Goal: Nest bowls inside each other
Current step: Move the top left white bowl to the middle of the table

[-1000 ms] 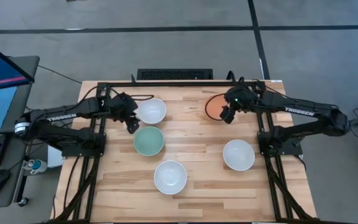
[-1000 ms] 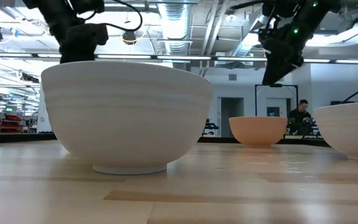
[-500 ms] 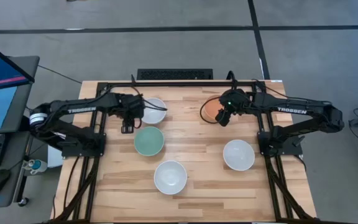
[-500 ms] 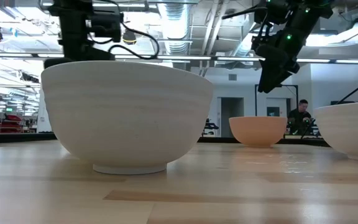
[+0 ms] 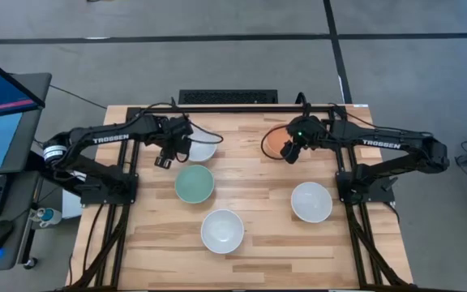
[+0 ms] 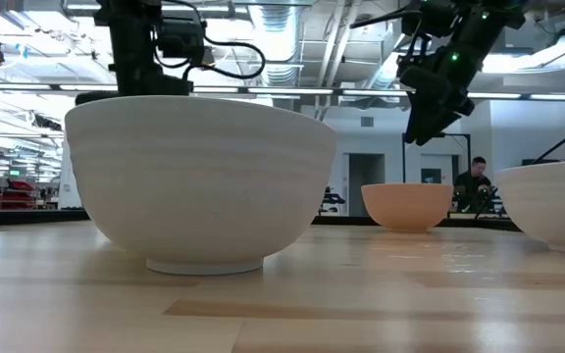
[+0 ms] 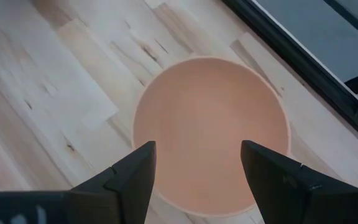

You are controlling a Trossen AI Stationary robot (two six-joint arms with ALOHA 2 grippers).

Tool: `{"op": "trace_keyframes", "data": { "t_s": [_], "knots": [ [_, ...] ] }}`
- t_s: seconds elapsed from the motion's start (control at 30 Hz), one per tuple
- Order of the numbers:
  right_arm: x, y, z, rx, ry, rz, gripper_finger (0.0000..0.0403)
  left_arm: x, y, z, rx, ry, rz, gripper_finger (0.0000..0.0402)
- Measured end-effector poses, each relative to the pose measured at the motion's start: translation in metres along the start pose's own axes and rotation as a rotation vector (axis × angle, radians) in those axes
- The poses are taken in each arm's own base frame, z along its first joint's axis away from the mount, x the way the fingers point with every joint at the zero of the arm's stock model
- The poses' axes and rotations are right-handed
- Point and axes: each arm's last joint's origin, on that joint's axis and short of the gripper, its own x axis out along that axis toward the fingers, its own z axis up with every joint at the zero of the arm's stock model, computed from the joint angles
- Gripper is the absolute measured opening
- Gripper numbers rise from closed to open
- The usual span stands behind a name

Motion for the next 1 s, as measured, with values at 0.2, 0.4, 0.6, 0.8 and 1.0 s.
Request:
{"op": "trace_keyframes", "data": {
  "t_s": [0.2,0.4,0.6,0.8,1.0],
  "knots": [
    [0.002,-0.006,0.003,0.118,-0.019,-0.012,0.0260,0.022,-0.012,0.001,0.240,0.036,-0.014,0.0185],
    [0.003,-0.008,0.009,0.194,-0.065,0.001,0.0260,0.029,-0.006,0.004,0.289,0.069,0.107,0.0185],
    [0.011,-0.006,0.009,0.217,-0.029,0.034,0.0260,0.031,-0.003,0.009,0.287,-0.014,0.083,0.0157],
    [0.015,-0.004,0.015,0.235,-0.066,0.045,0.0260,0.033,-0.005,0.010,0.277,-0.037,0.046,0.0112],
    [0.015,-0.004,0.017,0.246,-0.089,0.053,0.0260,0.041,-0.006,0.013,0.255,-0.051,0.003,0.0096]
  ]
}}
